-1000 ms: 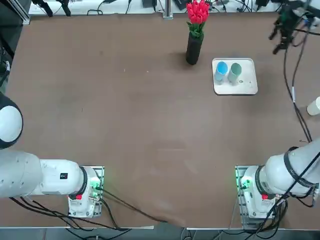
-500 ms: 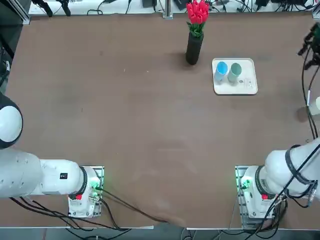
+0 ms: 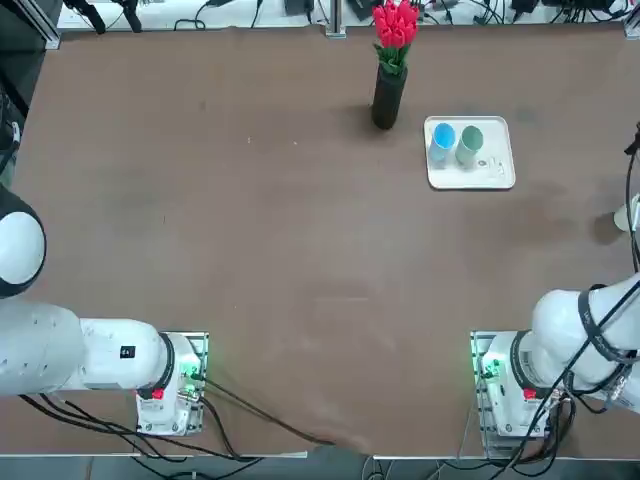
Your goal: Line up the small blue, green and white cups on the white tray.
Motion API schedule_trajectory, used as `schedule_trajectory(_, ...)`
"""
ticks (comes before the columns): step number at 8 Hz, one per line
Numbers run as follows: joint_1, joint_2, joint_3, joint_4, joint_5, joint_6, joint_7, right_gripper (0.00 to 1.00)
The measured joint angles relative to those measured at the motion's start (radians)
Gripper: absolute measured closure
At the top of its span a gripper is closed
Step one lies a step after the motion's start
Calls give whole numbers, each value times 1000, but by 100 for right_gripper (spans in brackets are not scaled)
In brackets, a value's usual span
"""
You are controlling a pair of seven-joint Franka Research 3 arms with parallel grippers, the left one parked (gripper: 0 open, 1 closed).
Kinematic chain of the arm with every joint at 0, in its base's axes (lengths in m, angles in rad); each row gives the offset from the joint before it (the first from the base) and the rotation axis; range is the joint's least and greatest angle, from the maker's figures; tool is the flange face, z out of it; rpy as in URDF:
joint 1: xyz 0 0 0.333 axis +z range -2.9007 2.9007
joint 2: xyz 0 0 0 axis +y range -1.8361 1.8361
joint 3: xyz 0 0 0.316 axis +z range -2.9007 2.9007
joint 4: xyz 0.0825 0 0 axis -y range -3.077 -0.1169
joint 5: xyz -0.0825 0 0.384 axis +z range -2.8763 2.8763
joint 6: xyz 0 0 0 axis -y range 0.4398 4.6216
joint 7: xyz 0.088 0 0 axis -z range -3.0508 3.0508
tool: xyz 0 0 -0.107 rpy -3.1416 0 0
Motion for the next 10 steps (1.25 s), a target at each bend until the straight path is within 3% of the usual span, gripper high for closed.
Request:
schedule_trajectory(4,-65,-3,1,-36,0,7,-247,1)
schedule_trajectory(7,-102,-3,1,-87,0,95,-320,1)
schedule_trajectory(10,-114,-1,3,-129,0,180,-334,7)
